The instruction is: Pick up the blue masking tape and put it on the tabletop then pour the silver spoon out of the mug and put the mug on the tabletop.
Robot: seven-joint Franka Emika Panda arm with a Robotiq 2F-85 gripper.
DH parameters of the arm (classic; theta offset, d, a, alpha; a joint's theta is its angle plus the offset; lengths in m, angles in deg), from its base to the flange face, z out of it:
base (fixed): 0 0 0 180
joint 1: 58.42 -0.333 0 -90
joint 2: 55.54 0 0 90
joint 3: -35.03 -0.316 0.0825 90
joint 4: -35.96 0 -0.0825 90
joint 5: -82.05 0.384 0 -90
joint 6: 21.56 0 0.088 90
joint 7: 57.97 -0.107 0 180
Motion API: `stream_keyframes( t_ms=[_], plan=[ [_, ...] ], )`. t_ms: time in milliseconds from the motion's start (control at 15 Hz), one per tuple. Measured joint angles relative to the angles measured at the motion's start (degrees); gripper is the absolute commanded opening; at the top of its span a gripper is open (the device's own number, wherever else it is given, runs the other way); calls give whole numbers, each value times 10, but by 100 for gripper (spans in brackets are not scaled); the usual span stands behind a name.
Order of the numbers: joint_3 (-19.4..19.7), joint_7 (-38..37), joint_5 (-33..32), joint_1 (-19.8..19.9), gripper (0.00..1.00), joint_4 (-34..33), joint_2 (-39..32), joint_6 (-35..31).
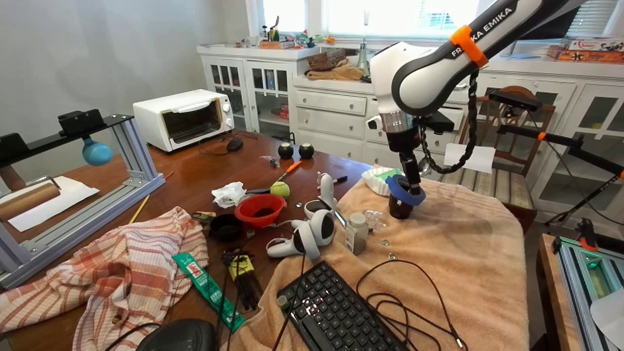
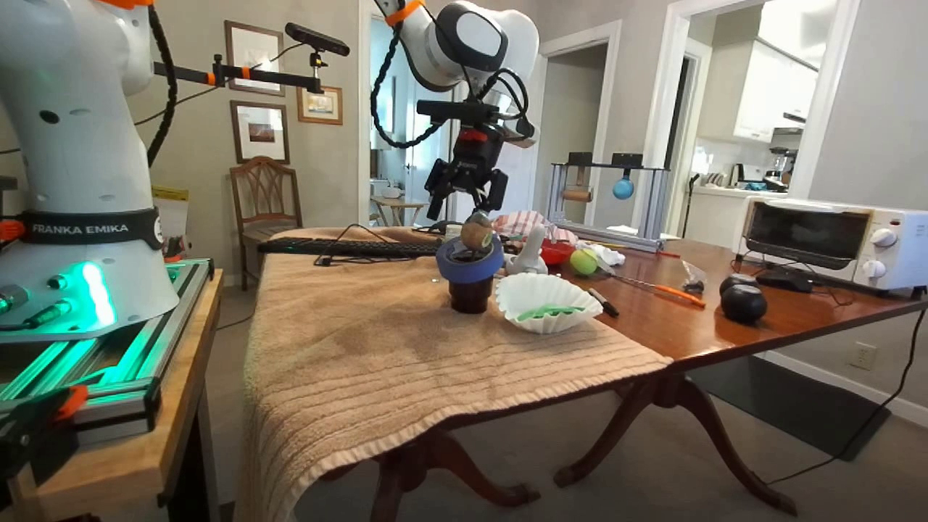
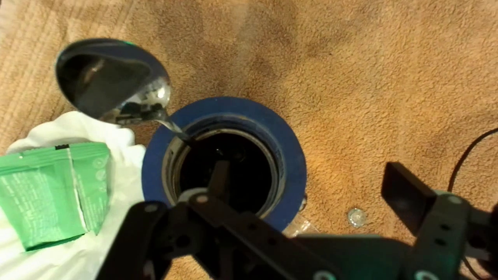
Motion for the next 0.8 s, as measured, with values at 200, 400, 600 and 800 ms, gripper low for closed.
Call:
stream_keyframes(
  t_ms=[200, 400, 600, 800],
  plan=[
    [0, -19, 13, 4, 100, -5, -8, 3],
    [4, -62, 43, 15, 100, -1, -5, 2],
    [9, -83, 54, 23, 100, 12, 0, -8],
    [15, -77, 44, 28, 100, 20, -5, -29]
  ],
)
